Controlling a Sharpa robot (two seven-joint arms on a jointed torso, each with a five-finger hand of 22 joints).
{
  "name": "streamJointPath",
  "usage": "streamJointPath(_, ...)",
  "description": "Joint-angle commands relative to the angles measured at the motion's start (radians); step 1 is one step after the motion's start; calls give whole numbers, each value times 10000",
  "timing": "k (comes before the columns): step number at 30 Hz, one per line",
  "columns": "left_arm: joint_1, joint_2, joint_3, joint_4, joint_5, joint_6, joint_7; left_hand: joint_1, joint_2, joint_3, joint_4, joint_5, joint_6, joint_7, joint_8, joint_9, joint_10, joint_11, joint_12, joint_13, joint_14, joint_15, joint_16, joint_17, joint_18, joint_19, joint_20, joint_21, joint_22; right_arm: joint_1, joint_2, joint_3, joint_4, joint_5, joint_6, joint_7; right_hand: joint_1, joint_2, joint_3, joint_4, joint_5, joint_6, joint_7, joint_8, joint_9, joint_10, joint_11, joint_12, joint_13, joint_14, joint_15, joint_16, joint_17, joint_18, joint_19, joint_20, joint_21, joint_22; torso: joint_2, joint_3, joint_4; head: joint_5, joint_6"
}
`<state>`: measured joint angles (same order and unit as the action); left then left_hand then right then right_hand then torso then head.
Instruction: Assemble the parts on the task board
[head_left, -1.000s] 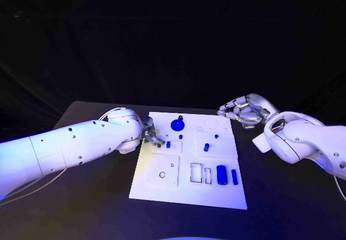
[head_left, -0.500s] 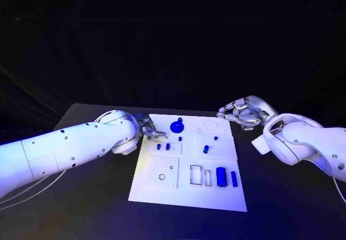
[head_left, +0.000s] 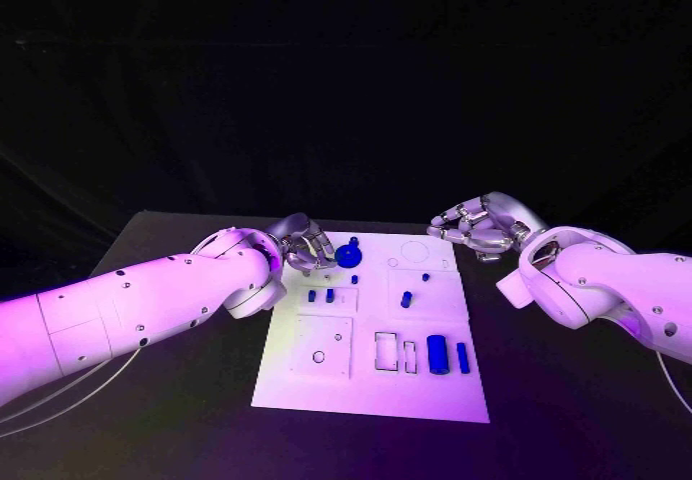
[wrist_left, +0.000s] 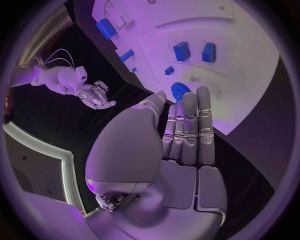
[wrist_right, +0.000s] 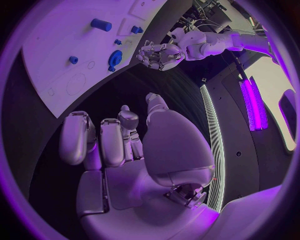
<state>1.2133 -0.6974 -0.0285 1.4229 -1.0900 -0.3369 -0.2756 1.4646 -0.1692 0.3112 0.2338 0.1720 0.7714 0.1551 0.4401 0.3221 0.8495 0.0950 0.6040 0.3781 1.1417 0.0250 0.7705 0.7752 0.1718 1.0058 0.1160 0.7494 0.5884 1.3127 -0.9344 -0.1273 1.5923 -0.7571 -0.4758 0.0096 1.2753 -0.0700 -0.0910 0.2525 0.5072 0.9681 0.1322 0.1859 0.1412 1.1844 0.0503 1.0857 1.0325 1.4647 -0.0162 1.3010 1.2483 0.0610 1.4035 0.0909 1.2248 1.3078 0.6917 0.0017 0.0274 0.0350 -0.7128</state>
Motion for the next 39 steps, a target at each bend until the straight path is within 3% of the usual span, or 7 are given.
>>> streamJointPath(1,-73,168,0,-34,-1543,-328,1944,358,-250,156,-84,33,74,-131,-206,-280,28,8,-264,-378,89,-2,-297,-369,124,79,17,-167,-125,-21,15,0,6,-248,62,86,-1,58,-46,-9,41,65,11,36,-2,-58,9,-43,-8,320,-59,54,29,144,-6,-48,68,774,-9,8,3,-64,3)
streamJointPath(4,-171,350,-11,-160,-2455,-28,2085,551,-441,151,-152,20,309,-198,-555,-662,235,-27,-514,-817,715,-80,46,-463,128,531,-65,59,-29,-30,24,-1,16,-324,58,95,11,61,-48,-13,43,72,8,42,0,-105,7,-100,-72,316,-62,33,3,147,-12,-49,53,767,-1,5,-19,-70,23)
streamJointPath(6,-234,483,-15,-283,-2943,277,2068,622,-471,169,-157,25,502,-159,-723,-850,351,-70,-683,-1067,1670,-146,1520,599,113,1039,-160,521,239,-34,23,-1,20,-344,66,110,14,61,-48,-14,44,74,8,44,0,-145,7,-150,-126,306,-62,-5,-41,157,-34,-49,9,743,0,1,-3,-146,19)
streamJointPath(8,-278,590,-17,-390,-3277,518,2031,629,-503,188,-122,22,661,-153,-876,-1011,389,-71,-930,-1326,2499,-175,3127,1975,-125,2014,-219,1934,1728,-38,25,-1,21,-345,70,124,20,62,-52,-16,45,77,7,48,1,-211,6,-232,-214,291,-63,-60,-106,168,-58,-50,-42,716,-4,-5,13,-160,32)
streamJointPath(12,-355,831,-19,-633,-3883,1006,1893,648,-542,180,-114,20,910,-184,-1144,-1269,535,-64,-1341,-1754,2978,-186,4346,2934,-382,2789,-234,3367,3306,-47,29,-1,33,-347,73,143,37,70,-63,-14,48,82,5,57,2,-344,3,-400,-390,278,-66,-105,-152,177,-76,-52,-84,697,-9,-1,3,-152,51)
streamJointPath(21,-403,1390,-8,-1215,-4712,1776,1469,628,-448,201,-121,23,1422,-324,-1279,-1426,881,-129,-1570,-2060,3225,-256,4749,3040,-598,3357,-286,4442,4544,-60,56,-1,47,-349,70,157,53,82,-86,-6,49,80,3,69,2,-501,1,-610,-607,258,-69,-173,-220,191,-107,-56,-156,662,-1,0,-9,-148,52)
streamJointPath(39,-408,2004,5,-1878,-5065,2017,1090,726,-238,418,-189,40,1696,-356,-1446,-1526,1057,-151,-1738,-2224,3267,-279,4806,2921,-655,3463,-314,4740,4886,-71,113,-1,26,-349,103,151,55,90,-96,1,49,79,3,73,2,-494,0,-610,-605,255,-70,-185,-228,191,-109,-57,-164,660,-15,1,2,-178,39)
